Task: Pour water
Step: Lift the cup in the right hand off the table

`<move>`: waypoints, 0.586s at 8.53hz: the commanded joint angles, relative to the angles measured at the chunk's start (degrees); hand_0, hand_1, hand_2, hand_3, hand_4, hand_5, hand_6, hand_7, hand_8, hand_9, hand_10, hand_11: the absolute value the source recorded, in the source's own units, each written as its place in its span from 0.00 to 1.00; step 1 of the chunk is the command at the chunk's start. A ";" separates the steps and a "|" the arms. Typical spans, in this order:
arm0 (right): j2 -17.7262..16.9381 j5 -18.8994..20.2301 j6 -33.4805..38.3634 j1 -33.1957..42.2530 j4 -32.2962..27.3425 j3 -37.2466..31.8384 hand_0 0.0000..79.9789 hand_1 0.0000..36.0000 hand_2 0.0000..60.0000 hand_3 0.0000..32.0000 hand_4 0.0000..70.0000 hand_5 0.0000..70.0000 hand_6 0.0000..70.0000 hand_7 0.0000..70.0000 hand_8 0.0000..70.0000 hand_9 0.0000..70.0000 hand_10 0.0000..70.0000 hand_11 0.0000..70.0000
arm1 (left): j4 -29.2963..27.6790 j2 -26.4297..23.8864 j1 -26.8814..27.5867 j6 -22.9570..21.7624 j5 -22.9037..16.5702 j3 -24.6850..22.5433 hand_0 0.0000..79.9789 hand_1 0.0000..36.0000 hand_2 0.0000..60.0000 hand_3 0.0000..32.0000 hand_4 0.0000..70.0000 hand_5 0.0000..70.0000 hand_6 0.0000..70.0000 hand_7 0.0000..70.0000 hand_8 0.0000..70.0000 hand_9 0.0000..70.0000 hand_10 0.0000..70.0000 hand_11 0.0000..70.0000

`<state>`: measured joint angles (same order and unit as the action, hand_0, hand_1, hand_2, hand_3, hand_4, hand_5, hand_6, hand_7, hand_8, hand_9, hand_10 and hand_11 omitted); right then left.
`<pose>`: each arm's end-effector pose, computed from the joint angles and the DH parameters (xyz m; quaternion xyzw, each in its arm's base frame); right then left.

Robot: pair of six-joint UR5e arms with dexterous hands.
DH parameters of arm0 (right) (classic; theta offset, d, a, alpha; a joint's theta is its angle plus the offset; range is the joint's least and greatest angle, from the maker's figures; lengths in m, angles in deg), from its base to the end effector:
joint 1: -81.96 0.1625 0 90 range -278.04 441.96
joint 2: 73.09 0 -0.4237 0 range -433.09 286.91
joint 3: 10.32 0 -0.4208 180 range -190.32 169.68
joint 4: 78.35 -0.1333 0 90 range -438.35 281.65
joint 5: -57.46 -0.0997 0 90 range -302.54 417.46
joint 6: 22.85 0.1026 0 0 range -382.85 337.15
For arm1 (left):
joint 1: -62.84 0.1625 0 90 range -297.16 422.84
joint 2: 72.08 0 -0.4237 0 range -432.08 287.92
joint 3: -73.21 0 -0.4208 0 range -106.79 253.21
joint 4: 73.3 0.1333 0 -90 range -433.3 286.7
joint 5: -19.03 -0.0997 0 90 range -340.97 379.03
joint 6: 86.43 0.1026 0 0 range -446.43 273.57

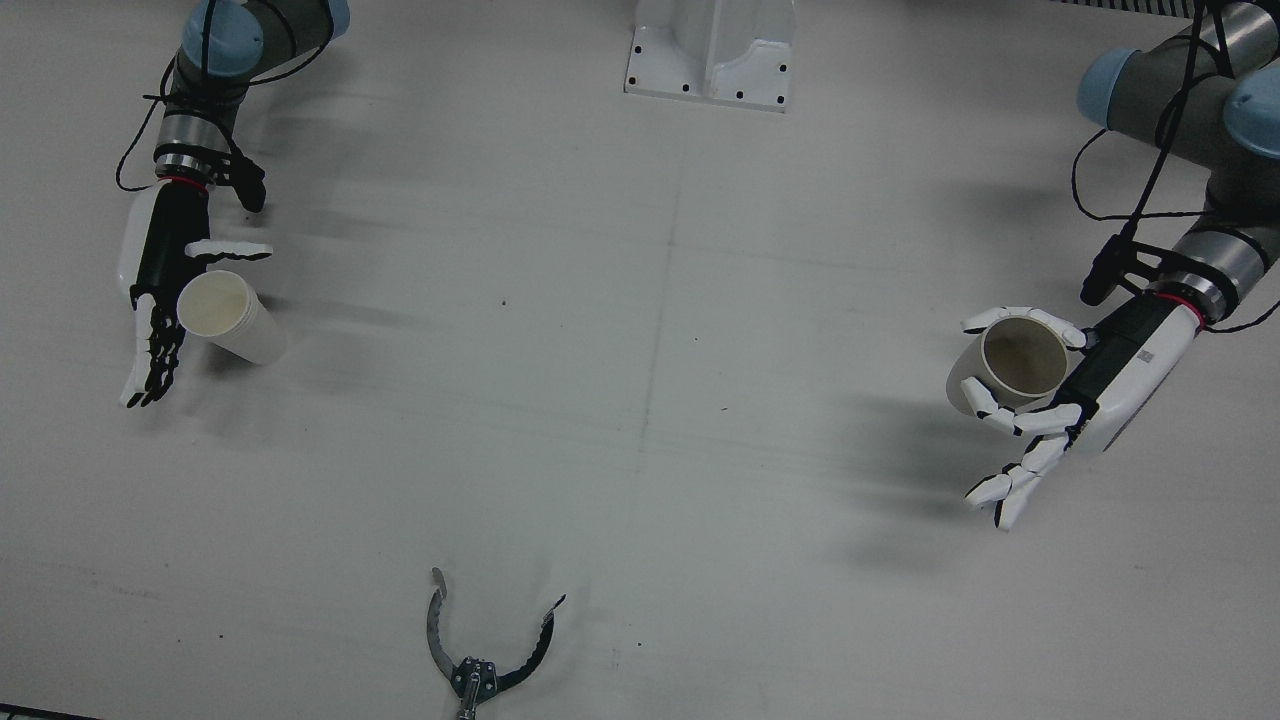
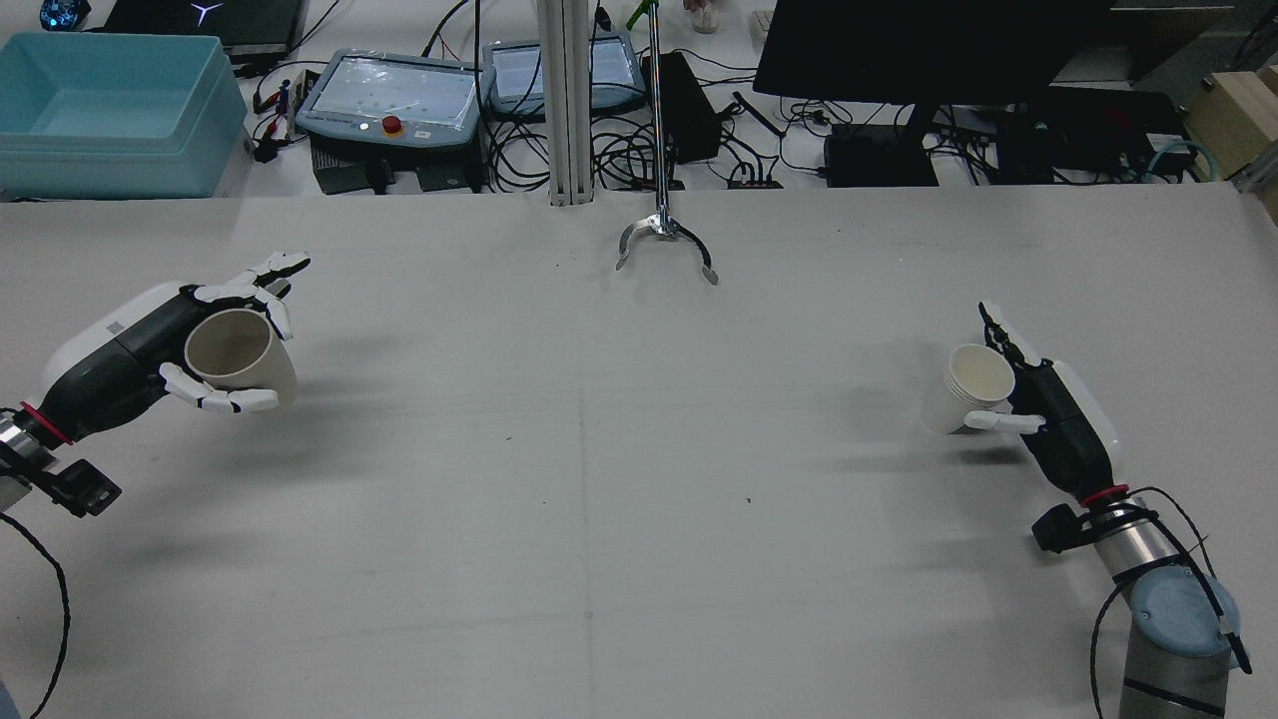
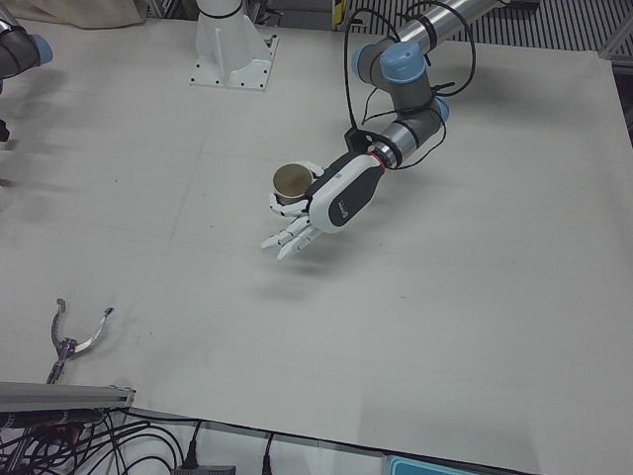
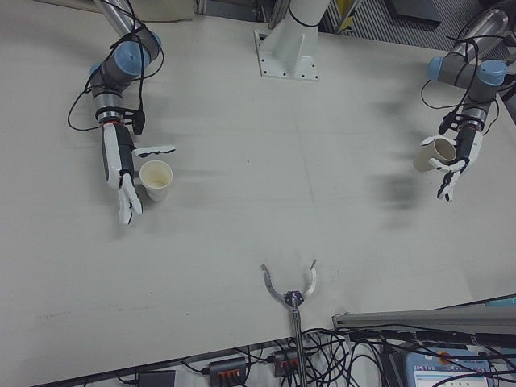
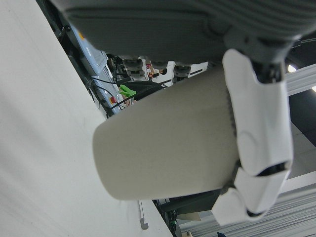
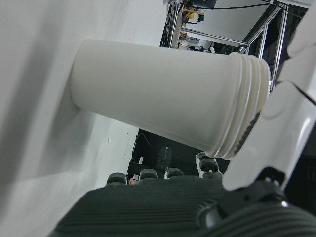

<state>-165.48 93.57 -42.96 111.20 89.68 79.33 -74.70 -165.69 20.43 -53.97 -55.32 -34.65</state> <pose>-0.3118 -0.4223 0.6947 0.0395 -0.7387 0.6635 0.1119 0.2961 -0.4885 0.4848 -0.0341 0.8282 -0.4924 0.2654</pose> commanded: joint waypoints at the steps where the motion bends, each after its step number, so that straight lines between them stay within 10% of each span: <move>1: -2.97 -1.48 1.56 -0.58 0.02 2.36 0.58 0.32 0.09 0.21 0.00 0.04 0.00 0.00 0.00 0.00 0.00 0.00 | 0.00 0.00 0.13 -0.03 0.09 0.28 0.65 1.00 1.00 0.00 0.93 1.00 0.07 0.17 0.00 0.02 0.05 0.10; 3: -2.54 -1.13 1.56 -0.14 0.63 2.28 0.58 0.34 0.10 0.19 0.00 0.05 0.00 0.00 0.00 0.00 0.00 0.00 | 0.00 0.00 -0.04 -0.03 0.09 0.37 0.65 1.00 1.00 0.00 0.93 1.00 0.07 0.17 0.00 0.02 0.05 0.10; 5: -2.36 -1.13 1.04 -0.23 0.90 1.49 0.71 0.61 0.07 0.07 0.08 0.12 0.00 0.00 0.00 0.00 0.00 0.00 | 0.00 0.00 0.13 -0.03 0.17 0.81 0.64 1.00 1.00 0.00 0.92 1.00 0.06 0.17 0.00 0.02 0.05 0.10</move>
<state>-168.00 92.37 -41.48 110.90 90.22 81.42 -74.70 -165.70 20.45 -54.00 -55.21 -34.20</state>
